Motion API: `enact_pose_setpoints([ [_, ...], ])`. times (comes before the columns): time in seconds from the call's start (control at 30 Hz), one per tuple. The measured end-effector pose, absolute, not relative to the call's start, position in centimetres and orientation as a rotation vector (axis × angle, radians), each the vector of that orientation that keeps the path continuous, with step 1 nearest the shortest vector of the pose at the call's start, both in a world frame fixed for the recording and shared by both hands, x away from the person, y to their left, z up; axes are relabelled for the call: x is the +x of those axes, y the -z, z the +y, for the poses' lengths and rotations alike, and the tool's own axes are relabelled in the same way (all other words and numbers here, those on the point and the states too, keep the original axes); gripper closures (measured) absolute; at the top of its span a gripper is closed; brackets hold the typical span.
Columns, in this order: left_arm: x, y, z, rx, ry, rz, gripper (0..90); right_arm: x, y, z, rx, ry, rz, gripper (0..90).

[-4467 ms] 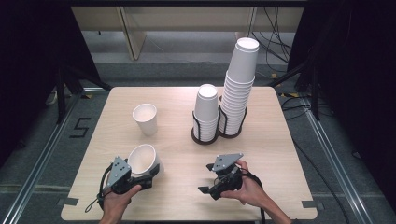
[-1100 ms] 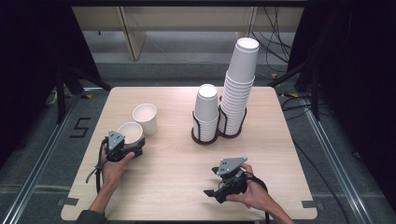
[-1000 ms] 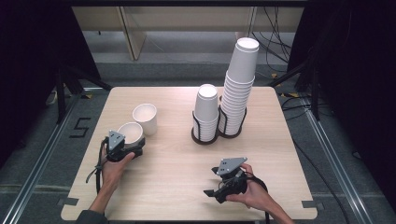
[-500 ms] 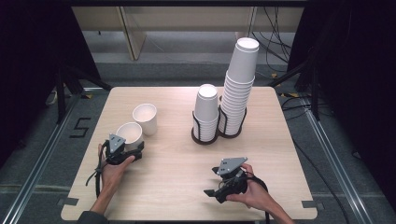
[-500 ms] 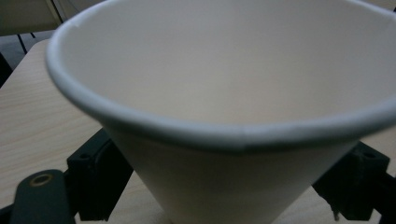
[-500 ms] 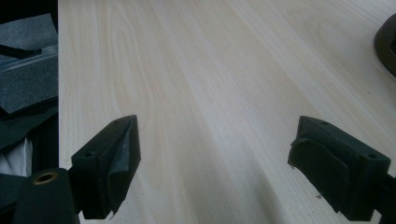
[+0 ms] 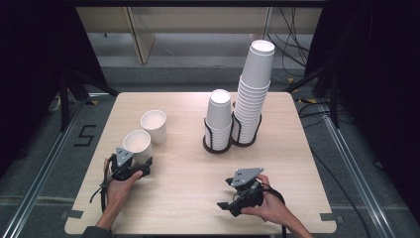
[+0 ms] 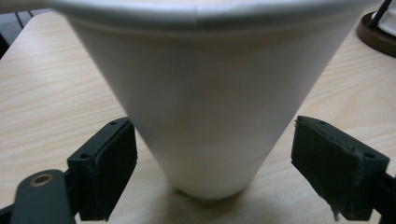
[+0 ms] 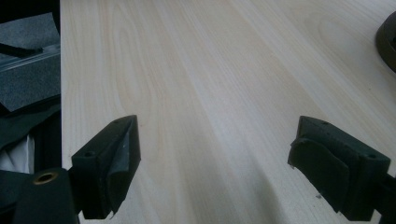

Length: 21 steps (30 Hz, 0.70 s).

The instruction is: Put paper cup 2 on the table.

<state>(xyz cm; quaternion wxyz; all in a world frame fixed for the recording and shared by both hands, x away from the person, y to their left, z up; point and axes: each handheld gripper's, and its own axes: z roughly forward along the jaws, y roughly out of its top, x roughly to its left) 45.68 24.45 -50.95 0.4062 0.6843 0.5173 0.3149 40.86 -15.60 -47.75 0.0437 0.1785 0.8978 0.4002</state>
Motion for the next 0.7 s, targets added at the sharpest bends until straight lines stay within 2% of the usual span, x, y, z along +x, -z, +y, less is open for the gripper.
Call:
enact_pose_setpoints([
  [0.37, 43.6, 50.1, 24.1, 1.728, -0.78, 1.332, 14.1, 40.7, 47.7, -15.9, 0.552, -1.226, 2.732, 16.1],
  [0.53, 42.6, 50.1, 23.4, 1.714, -0.719, 1.35, 14.2, 40.7, 47.7, -16.1, 0.564, -1.223, 2.726, 16.1],
  [0.7, 41.3, 49.8, 22.5, 1.73, -0.713, 1.317, 14.2, 40.6, 47.6, -16.4, 0.573, -1.223, 2.72, 16.0],
])
